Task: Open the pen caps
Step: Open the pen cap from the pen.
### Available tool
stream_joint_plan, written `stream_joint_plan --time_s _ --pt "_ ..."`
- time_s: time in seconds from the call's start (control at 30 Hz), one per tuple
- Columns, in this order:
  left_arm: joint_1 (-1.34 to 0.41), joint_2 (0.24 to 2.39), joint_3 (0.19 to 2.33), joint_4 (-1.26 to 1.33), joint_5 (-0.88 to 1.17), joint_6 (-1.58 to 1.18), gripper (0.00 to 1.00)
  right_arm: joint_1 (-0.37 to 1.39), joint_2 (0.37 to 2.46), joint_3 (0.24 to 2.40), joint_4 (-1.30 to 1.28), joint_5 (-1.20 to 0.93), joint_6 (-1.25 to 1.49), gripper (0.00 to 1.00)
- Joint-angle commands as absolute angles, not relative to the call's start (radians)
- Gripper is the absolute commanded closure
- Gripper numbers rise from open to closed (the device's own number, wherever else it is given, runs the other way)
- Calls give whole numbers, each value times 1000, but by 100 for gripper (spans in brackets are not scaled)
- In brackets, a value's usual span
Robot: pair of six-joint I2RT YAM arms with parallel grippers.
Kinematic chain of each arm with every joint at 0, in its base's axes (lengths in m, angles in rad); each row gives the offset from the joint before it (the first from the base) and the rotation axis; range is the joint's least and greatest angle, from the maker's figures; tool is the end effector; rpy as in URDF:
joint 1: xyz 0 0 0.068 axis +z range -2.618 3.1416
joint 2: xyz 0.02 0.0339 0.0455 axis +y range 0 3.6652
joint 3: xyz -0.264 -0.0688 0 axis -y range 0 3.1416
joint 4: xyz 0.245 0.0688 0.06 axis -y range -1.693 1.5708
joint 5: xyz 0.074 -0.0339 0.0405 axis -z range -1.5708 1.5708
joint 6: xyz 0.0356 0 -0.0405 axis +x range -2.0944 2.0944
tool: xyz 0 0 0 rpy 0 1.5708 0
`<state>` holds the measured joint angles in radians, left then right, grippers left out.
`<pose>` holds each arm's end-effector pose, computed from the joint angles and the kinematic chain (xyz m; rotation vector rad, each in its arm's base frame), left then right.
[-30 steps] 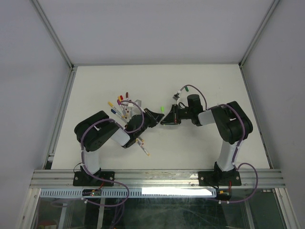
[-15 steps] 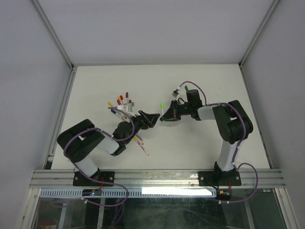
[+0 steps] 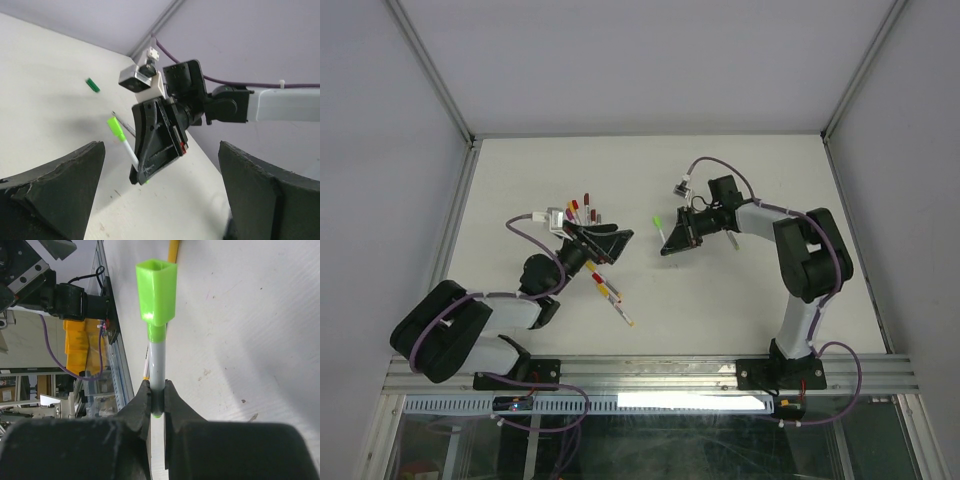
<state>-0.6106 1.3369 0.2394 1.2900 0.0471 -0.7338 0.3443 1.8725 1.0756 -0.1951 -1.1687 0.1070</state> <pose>0.1887 -0.1341 0.2006 -0.0488 1.4769 -1.1436 0.3285 0.1526 0.1587 -0.7360 2.2733 1.6675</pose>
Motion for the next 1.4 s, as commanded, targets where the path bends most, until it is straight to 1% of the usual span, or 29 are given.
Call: stream_joint_plan --time_s 0.0,0.17,0.23,0.37,0.47,0.57,0.73,0.9,0.97,1.27,1.37 --pt "-592 1378 222 1432 230 -850 1 340 1795 1137 -350 -1211 -53 100" --pt "-593 1422 274 1408 263 -925 4 340 1751 1138 -370 -1209 -91 100" --pt "-595 1473 287 1421 251 -958 5 341 1738 1140 -377 -1207 -100 100" --pt "-614 1533 321 1443 210 -992 7 345 1719 1139 -382 -1204 -111 100" --pt "-644 1560 371 1391 152 -980 9 350 1709 1140 -387 -1204 -121 100" --pt "-670 1584 410 1347 79 -965 13 357 1699 1140 -390 -1202 -132 100" --pt "-675 1636 475 1289 19 -966 26 368 1691 1140 -396 -1187 -142 100" --pt "-684 1646 548 1125 -49 -965 29 375 1685 1139 -400 -1172 -150 100" --pt "-690 1649 566 1090 -70 -957 37 377 1683 1140 -400 -1168 -153 100" --pt "-706 1687 625 1056 -34 -951 51 395 1674 1144 -411 -1097 -167 100" --pt "-710 1694 629 1043 -32 -946 65 398 1668 1147 -418 -1057 -174 100"
